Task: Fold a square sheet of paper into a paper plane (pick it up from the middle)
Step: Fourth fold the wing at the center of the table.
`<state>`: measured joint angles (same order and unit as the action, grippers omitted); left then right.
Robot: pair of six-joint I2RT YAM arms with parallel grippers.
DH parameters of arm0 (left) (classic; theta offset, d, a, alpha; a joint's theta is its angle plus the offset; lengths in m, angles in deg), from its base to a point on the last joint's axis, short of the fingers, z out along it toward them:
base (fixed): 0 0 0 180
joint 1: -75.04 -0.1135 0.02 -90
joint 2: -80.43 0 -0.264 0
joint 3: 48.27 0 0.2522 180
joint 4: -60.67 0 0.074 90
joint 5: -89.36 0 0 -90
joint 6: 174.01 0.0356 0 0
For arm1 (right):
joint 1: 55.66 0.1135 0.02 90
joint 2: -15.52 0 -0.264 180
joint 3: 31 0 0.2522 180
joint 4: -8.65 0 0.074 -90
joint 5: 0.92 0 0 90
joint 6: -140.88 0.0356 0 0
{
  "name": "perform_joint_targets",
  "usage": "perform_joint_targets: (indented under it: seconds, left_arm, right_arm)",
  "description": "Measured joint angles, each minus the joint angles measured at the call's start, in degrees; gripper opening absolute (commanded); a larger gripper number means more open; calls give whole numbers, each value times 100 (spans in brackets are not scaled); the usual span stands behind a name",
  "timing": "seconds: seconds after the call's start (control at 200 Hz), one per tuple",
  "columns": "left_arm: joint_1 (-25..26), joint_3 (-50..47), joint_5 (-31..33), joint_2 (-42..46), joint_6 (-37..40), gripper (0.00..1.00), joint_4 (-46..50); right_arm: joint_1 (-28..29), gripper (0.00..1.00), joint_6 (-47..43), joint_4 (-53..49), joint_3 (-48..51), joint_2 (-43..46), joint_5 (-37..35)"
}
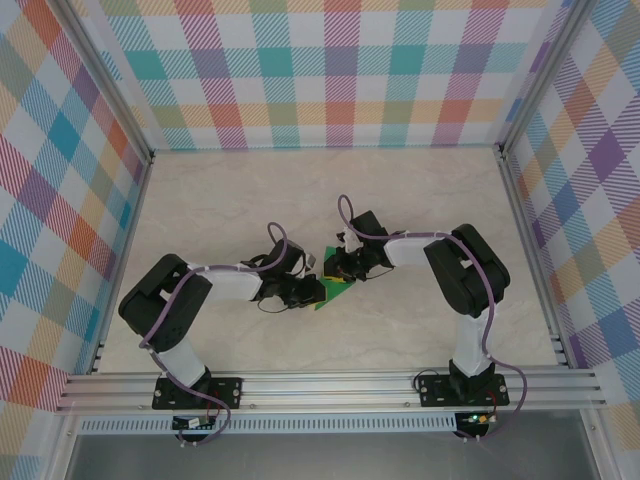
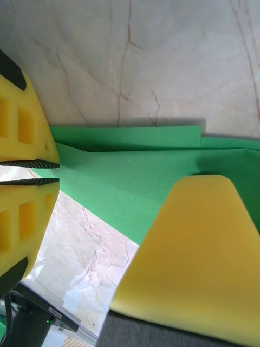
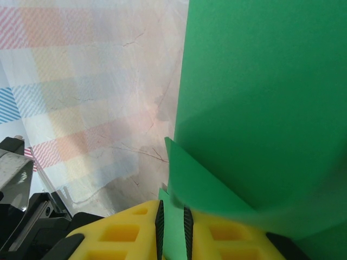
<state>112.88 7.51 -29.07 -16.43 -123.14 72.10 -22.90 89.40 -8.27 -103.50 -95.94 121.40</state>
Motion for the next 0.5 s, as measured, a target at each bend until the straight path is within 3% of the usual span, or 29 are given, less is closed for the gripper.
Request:
perform_joint_targets:
  seconds: [0.5]
  left_arm:
    - [0, -98, 256, 245, 280, 15, 428]
  right_arm:
    - [15, 21, -42, -63, -26, 2, -39]
